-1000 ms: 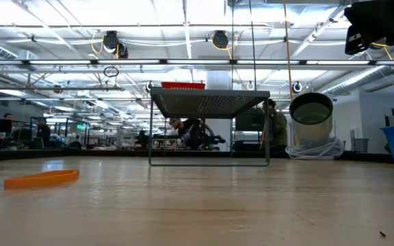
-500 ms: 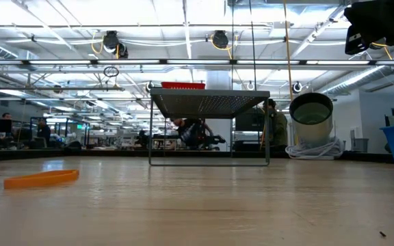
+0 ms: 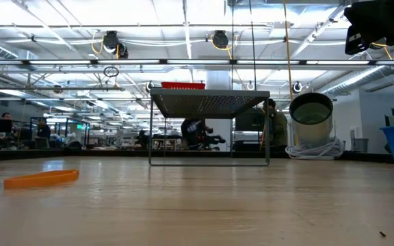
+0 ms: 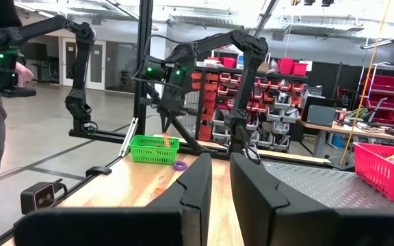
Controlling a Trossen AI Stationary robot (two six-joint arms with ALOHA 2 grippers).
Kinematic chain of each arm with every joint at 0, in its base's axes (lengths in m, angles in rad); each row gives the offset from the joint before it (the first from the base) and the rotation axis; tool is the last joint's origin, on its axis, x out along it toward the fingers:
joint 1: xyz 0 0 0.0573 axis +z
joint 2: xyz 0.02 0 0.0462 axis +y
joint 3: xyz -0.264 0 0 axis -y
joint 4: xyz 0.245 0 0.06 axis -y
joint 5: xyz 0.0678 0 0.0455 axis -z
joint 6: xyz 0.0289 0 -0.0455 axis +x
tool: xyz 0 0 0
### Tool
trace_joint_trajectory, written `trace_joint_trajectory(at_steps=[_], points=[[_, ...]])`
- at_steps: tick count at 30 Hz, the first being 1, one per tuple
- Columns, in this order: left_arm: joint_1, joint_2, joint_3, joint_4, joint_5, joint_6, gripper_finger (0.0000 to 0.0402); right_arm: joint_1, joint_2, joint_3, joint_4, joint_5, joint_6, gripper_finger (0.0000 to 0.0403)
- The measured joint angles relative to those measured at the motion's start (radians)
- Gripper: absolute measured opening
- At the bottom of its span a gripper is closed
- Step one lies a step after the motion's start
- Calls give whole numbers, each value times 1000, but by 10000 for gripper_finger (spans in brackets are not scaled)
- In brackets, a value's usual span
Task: Pick & Place Office Desk Supplies
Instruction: Put the orange rubber band into the green bin
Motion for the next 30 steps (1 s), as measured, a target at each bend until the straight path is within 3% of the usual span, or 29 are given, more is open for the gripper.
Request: trace_joint_trajectory(at_steps=[10,24,30], points=[[0,15,-81,154,17,-4,23,0,0,0,0,0,0,45],[0,15,-82,145,-8,9,156,0,0,0,0,0,0,45],[12,14,-82,145,26,29,186,0,0,0,0,0,0,45]])
